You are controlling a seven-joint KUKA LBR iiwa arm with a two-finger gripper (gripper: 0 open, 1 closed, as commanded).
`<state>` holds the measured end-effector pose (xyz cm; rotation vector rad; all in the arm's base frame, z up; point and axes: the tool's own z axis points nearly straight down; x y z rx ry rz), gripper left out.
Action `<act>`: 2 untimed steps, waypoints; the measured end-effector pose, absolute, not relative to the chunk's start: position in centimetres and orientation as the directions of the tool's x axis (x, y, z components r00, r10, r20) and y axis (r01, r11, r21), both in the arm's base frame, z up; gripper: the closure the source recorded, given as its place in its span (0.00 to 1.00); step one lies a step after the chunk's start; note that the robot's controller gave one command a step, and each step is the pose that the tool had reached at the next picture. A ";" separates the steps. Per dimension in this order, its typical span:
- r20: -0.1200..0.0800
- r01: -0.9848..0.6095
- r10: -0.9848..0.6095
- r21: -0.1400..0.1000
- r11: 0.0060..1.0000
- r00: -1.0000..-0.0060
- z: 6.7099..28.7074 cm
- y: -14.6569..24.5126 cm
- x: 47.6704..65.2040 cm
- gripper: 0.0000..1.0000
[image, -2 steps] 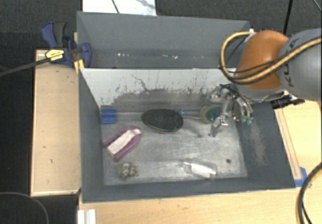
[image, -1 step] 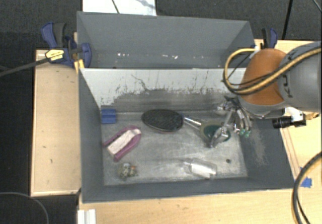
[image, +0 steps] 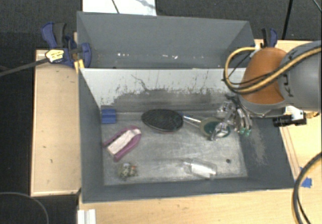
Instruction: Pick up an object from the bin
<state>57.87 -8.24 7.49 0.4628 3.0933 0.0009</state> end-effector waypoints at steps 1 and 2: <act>-0.016 0.290 0.290 0.001 0.957 -0.957 7.6 -5.2 56.4 1.00; -0.010 0.112 0.112 0.000 0.994 -0.994 20.2 -6.5 57.4 1.00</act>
Offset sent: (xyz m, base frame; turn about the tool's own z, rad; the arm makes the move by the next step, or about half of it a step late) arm -0.0192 0.0325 -0.0049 -0.0020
